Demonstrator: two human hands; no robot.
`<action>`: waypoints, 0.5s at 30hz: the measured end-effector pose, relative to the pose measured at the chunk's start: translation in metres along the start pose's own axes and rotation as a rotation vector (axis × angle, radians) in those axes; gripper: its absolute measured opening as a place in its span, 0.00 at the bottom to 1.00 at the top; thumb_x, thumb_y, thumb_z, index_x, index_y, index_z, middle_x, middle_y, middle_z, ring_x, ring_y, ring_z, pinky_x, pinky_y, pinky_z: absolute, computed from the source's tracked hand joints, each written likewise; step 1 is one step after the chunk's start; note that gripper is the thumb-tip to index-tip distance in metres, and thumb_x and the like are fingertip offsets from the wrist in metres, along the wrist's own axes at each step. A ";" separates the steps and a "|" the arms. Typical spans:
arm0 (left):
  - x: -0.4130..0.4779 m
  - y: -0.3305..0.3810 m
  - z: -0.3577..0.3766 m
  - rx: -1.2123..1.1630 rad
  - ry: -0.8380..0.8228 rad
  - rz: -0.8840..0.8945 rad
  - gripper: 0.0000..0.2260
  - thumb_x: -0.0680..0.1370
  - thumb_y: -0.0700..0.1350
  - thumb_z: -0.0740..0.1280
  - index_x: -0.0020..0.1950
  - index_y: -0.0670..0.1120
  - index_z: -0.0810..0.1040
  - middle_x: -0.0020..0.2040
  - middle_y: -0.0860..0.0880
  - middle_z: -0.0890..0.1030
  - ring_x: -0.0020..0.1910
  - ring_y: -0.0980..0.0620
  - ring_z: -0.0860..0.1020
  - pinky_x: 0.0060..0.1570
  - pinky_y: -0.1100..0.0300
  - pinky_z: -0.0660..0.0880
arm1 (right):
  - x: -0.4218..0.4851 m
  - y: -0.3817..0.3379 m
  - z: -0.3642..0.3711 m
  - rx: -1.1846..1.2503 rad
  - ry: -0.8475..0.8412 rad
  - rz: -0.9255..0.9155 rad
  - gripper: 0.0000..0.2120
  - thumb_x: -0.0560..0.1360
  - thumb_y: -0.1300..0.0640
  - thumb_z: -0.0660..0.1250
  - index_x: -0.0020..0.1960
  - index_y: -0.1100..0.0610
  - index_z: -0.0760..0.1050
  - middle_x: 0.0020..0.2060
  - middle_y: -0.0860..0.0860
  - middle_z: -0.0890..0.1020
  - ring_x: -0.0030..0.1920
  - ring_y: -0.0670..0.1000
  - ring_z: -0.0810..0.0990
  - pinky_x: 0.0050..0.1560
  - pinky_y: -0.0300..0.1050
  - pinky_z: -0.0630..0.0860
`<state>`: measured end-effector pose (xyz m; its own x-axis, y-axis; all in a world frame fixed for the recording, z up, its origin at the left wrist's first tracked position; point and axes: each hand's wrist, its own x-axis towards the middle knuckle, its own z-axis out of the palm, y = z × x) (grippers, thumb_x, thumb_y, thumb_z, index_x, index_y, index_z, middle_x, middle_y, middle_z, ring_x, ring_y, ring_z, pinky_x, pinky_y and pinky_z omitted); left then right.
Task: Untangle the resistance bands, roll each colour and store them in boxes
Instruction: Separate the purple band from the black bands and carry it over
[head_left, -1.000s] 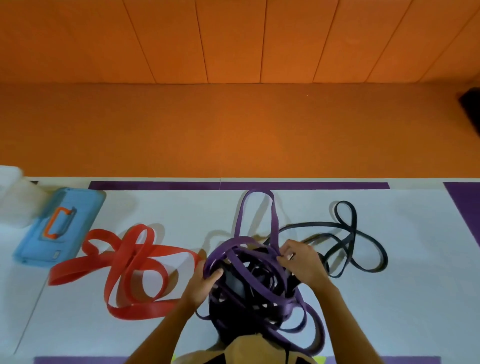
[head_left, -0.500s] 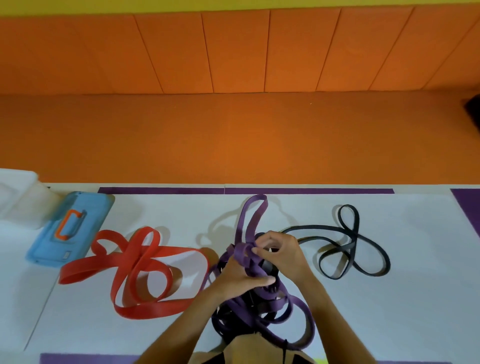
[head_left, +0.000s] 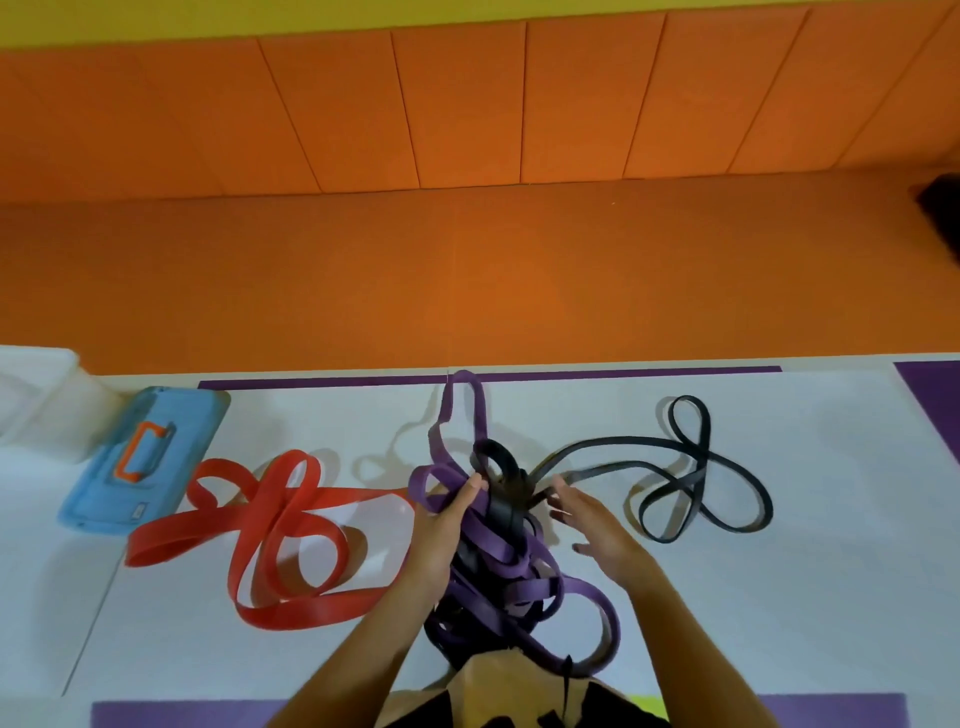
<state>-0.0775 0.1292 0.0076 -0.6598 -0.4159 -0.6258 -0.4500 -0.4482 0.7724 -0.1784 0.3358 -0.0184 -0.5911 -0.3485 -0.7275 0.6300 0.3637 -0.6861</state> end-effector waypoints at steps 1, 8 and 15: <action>0.000 0.000 0.001 0.032 0.001 0.008 0.30 0.67 0.64 0.82 0.61 0.47 0.85 0.53 0.44 0.89 0.56 0.41 0.87 0.66 0.39 0.79 | -0.001 0.000 0.001 0.096 -0.071 -0.024 0.28 0.80 0.31 0.61 0.73 0.46 0.74 0.69 0.44 0.79 0.70 0.47 0.76 0.71 0.62 0.65; -0.004 0.001 0.006 0.239 -0.048 0.098 0.11 0.76 0.55 0.78 0.53 0.50 0.87 0.48 0.51 0.89 0.49 0.55 0.87 0.45 0.67 0.80 | 0.005 -0.031 0.000 0.525 -0.199 -0.079 0.17 0.78 0.51 0.77 0.61 0.59 0.78 0.60 0.58 0.86 0.61 0.58 0.86 0.60 0.55 0.81; 0.000 0.011 0.003 0.437 0.055 0.212 0.10 0.81 0.49 0.74 0.58 0.46 0.81 0.52 0.48 0.86 0.51 0.51 0.85 0.51 0.60 0.82 | 0.010 -0.014 0.020 0.376 -0.216 0.033 0.17 0.76 0.47 0.76 0.56 0.59 0.83 0.35 0.54 0.74 0.26 0.47 0.65 0.26 0.39 0.59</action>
<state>-0.0845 0.1263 0.0162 -0.7365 -0.5089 -0.4456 -0.5278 0.0203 0.8491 -0.1826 0.3105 -0.0160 -0.4741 -0.5292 -0.7037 0.8100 0.0512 -0.5842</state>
